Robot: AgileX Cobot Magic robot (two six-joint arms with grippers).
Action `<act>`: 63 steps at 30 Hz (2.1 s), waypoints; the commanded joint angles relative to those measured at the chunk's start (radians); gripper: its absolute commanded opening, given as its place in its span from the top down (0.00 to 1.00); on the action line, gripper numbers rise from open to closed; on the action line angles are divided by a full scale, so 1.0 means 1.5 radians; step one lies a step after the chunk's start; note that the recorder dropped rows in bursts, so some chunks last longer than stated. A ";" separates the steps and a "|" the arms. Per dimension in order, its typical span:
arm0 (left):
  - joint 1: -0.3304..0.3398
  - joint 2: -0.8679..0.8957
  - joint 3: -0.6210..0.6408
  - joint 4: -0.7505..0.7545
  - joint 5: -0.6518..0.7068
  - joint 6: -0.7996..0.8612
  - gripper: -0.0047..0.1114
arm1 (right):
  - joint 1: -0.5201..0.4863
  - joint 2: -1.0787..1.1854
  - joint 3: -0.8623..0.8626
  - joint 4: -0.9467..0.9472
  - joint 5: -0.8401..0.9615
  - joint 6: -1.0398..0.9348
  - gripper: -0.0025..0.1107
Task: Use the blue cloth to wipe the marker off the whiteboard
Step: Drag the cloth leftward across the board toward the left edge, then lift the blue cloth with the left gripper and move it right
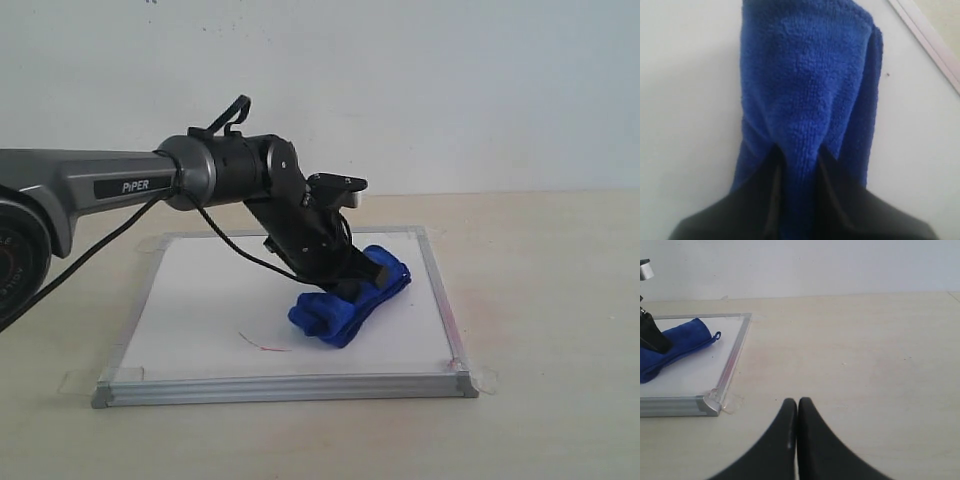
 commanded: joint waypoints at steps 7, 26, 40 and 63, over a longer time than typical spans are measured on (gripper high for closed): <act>-0.008 -0.005 0.044 -0.078 0.141 0.086 0.92 | -0.004 -0.003 -0.001 0.000 -0.004 -0.003 0.98; 0.121 -0.071 0.193 0.060 0.128 0.042 0.92 | -0.004 -0.003 -0.001 0.000 -0.004 -0.003 0.98; 0.294 -0.122 0.222 0.197 0.102 -0.102 0.92 | -0.004 -0.003 -0.001 0.000 -0.004 -0.003 0.98; -0.061 -0.026 0.148 -0.256 -0.233 -0.036 0.92 | -0.004 -0.003 -0.001 0.000 -0.004 -0.003 0.98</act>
